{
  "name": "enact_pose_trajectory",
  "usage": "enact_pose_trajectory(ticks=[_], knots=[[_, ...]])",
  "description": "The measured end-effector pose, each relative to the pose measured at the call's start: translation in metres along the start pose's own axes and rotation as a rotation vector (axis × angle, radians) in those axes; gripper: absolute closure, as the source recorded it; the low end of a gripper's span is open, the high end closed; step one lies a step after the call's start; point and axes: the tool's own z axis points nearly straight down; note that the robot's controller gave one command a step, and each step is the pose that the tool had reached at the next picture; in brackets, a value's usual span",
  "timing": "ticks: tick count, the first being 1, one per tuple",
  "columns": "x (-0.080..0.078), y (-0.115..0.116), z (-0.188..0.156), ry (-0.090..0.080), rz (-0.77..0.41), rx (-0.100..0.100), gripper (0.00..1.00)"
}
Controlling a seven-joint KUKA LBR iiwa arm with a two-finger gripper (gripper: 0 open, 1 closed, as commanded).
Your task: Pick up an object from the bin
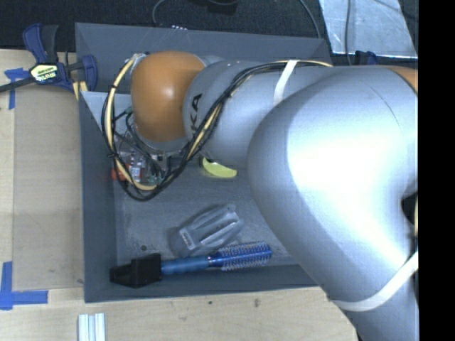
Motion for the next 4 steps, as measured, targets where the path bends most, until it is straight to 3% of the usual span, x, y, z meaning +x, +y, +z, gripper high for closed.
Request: enact_pose_trajectory(ticks=[2,3,4], knots=[[0.001,-0.001,-0.004,0.003,0.0,0.001,1.0],[0.003,-0.002,-0.024,0.009,0.001,0.005,1.0],[0.001,-0.001,-0.047,0.002,0.001,0.001,1.0]])
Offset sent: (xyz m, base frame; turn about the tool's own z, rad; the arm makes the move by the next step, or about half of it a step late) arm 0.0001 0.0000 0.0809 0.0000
